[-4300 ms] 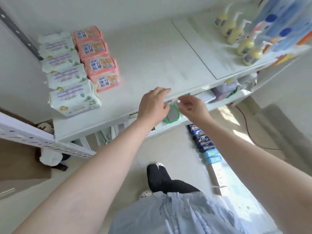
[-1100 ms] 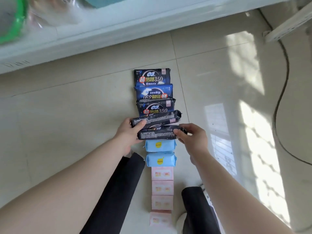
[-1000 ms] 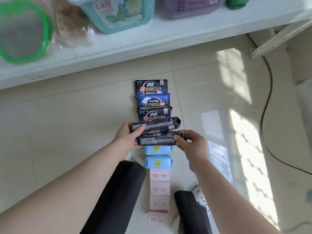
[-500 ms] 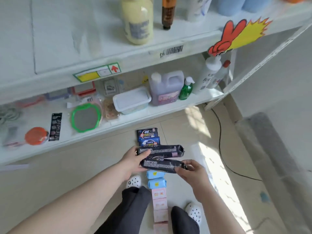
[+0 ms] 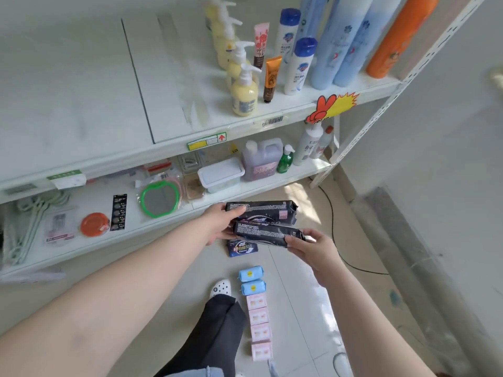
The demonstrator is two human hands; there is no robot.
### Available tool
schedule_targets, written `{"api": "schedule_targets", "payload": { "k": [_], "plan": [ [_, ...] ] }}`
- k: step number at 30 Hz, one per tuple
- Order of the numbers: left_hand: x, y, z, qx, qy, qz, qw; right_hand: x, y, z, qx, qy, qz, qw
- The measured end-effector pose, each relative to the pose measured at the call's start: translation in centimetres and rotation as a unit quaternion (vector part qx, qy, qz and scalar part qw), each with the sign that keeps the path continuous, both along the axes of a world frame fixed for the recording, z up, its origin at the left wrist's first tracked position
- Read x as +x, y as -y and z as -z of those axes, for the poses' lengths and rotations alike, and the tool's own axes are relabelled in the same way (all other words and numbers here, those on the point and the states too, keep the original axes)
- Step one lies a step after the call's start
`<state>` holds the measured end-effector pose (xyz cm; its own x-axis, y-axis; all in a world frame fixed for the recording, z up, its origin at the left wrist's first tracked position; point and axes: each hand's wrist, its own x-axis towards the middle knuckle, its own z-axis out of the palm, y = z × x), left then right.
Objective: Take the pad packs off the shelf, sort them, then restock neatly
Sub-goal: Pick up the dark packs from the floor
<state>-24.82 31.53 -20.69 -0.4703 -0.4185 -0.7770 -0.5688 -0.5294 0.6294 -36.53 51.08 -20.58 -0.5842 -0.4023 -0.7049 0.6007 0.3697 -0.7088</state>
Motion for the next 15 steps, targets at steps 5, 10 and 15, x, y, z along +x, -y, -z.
{"api": "schedule_targets", "payload": {
  "k": [5,10,15],
  "plan": [
    [5.3,-1.6,-4.8,-0.049,-0.013,0.011,0.999,3.4,-0.9,-5.5,-0.035,-0.019,-0.027,0.999],
    [9.1,-1.5,-10.3,-0.105,-0.022,0.031,0.994,6.2,0.0,-10.1,-0.046,-0.052,-0.068,0.995],
    [11.9,0.6,-14.3,-0.124,-0.02,0.007,0.992,8.3,2.9,-13.9,-0.031,-0.082,-0.12,0.989]
  ]
}}
